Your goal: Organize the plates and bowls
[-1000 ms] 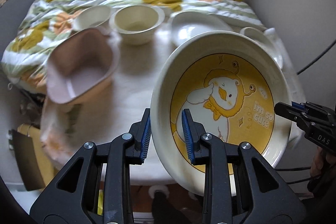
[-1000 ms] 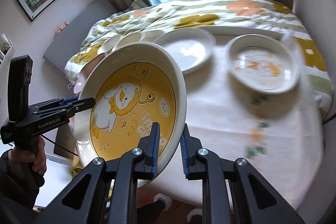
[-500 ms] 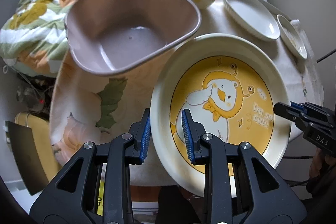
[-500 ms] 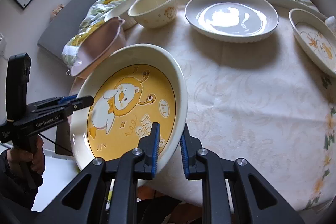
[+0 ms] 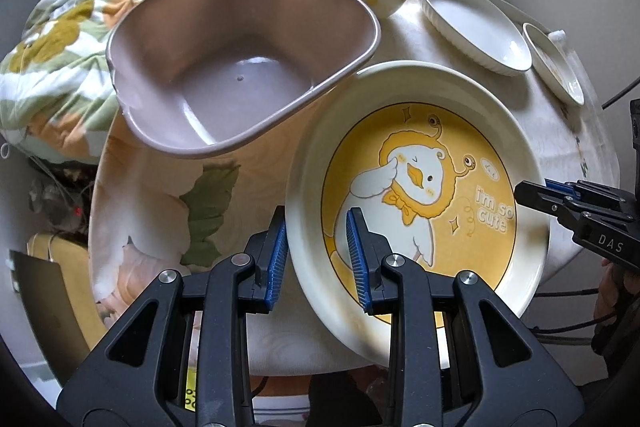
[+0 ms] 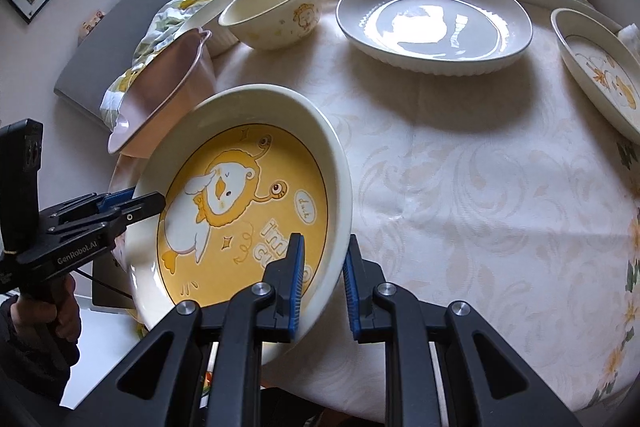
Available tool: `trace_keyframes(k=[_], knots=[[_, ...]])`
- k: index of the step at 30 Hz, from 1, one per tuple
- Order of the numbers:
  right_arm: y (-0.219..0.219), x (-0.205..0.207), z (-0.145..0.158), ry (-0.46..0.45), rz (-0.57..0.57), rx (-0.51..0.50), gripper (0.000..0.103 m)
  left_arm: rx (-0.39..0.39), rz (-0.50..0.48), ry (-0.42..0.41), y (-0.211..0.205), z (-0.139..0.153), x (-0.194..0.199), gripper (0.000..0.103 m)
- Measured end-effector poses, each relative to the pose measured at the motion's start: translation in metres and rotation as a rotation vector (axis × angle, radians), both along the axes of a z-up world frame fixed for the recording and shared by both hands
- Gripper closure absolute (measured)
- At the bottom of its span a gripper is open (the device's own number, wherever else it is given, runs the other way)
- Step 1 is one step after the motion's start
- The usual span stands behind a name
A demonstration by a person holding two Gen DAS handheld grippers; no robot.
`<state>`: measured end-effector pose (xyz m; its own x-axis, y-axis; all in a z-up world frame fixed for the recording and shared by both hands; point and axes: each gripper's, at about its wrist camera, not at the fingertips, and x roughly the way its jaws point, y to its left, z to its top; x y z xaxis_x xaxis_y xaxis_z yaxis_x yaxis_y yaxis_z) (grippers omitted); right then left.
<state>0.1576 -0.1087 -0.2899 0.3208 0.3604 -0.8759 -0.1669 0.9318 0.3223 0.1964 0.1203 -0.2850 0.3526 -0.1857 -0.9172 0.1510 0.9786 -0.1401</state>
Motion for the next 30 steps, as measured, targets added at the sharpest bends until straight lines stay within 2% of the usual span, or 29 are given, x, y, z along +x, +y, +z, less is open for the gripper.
trace_keyframes(k=[5,9,11,12,13,22,26,30], knots=[[0.003,0.000,0.000,-0.001,-0.006,-0.024,0.086,0.017,-0.014,0.030,-0.004,-0.008,0.001,0.077],[0.002,0.001,-0.001,0.008,-0.026,-0.014,0.086,0.022,-0.023,0.023,-0.006,-0.010,-0.001,0.070],[0.001,0.001,-0.003,0.015,-0.037,0.000,0.086,0.022,-0.028,0.031,-0.007,-0.012,-0.001,0.053],[0.001,0.001,-0.004,0.016,-0.037,0.001,0.086,0.033,-0.027,0.033,-0.009,-0.014,-0.002,0.037],[0.002,0.002,-0.005,0.017,-0.036,-0.002,0.086,0.038,-0.026,0.025,-0.009,-0.014,-0.003,0.033],[0.005,-0.001,-0.006,0.006,-0.026,-0.017,0.086,0.045,0.025,0.013,-0.002,-0.009,-0.016,0.032],[0.001,-0.004,0.003,-0.007,-0.016,-0.012,0.086,0.057,0.056,-0.013,-0.001,0.009,-0.026,0.032],[-0.013,-0.013,0.025,-0.062,-0.015,-0.004,0.086,0.087,0.075,-0.068,-0.012,0.041,-0.041,0.032]])
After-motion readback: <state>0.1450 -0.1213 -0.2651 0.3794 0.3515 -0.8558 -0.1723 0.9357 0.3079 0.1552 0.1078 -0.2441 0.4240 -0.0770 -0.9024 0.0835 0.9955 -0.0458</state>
